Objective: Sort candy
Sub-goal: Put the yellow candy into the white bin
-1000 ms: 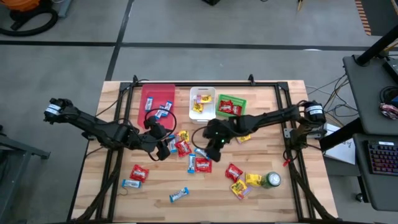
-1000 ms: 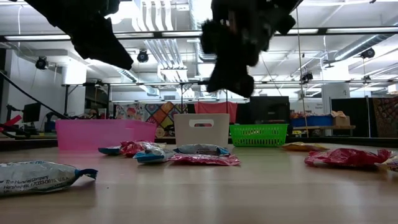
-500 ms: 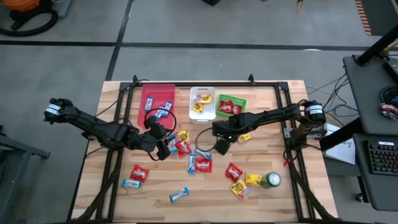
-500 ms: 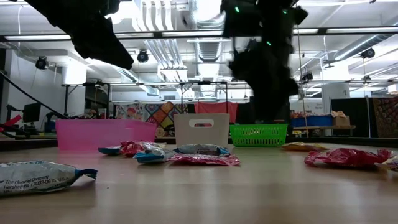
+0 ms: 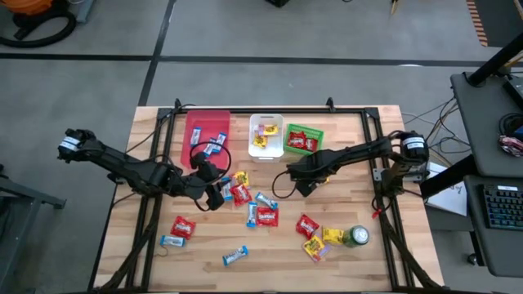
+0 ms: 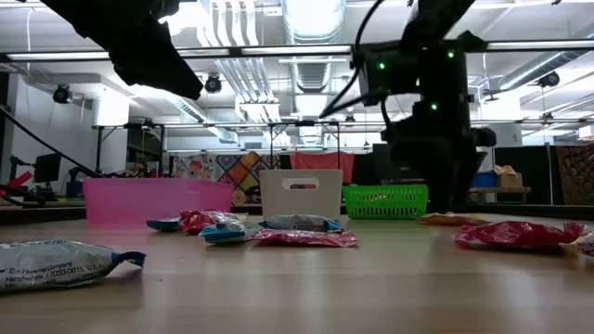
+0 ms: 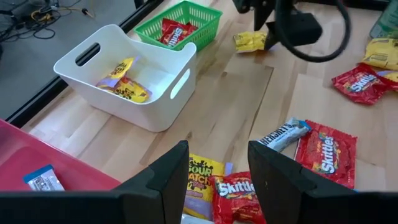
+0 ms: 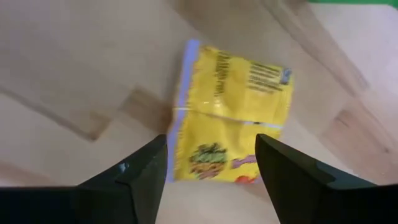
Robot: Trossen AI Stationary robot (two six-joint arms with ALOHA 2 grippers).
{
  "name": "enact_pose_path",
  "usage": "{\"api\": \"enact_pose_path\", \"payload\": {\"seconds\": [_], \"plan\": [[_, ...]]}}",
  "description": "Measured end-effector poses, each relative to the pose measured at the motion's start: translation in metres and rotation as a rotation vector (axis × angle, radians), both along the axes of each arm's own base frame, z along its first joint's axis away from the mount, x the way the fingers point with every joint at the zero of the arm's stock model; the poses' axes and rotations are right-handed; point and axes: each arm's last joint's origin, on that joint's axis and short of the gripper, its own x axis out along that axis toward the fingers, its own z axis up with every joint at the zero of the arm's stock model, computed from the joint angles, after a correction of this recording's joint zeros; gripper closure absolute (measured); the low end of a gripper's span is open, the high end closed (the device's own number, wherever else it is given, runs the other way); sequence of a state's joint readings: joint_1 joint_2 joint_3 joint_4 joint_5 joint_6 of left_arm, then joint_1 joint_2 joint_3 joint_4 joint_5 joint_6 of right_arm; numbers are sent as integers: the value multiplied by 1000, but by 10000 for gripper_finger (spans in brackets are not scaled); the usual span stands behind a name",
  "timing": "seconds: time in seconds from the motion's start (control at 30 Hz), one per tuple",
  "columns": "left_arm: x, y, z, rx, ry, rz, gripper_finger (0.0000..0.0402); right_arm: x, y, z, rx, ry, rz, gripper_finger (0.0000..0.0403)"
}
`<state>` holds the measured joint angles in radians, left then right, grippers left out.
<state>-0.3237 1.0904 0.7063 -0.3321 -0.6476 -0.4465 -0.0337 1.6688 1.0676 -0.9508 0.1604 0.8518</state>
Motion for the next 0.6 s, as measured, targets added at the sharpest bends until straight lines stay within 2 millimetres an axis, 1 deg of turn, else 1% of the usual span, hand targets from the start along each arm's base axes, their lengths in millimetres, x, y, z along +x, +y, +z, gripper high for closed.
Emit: {"api": "enact_pose_path", "payload": {"seconds": [0.1, 0.23, 0.33, 0.43, 0.6], "plan": [[0, 0, 0, -1, -3, 0, 253, -4, -3, -8, -1, 2, -12, 179], [1, 0, 1, -4, -13, 1, 253, -4, -5, -18, 8, -50, -6, 192], [1, 0, 1, -6, -19, 1, 253, -5, -5, -22, 12, -73, -5, 214], [2, 0, 2, -9, -28, 1, 253, -6, -5, -23, 20, -78, 0, 252], [3, -1, 3, -15, -46, 1, 253, -5, -5, -23, 24, -79, 41, 340]]}}
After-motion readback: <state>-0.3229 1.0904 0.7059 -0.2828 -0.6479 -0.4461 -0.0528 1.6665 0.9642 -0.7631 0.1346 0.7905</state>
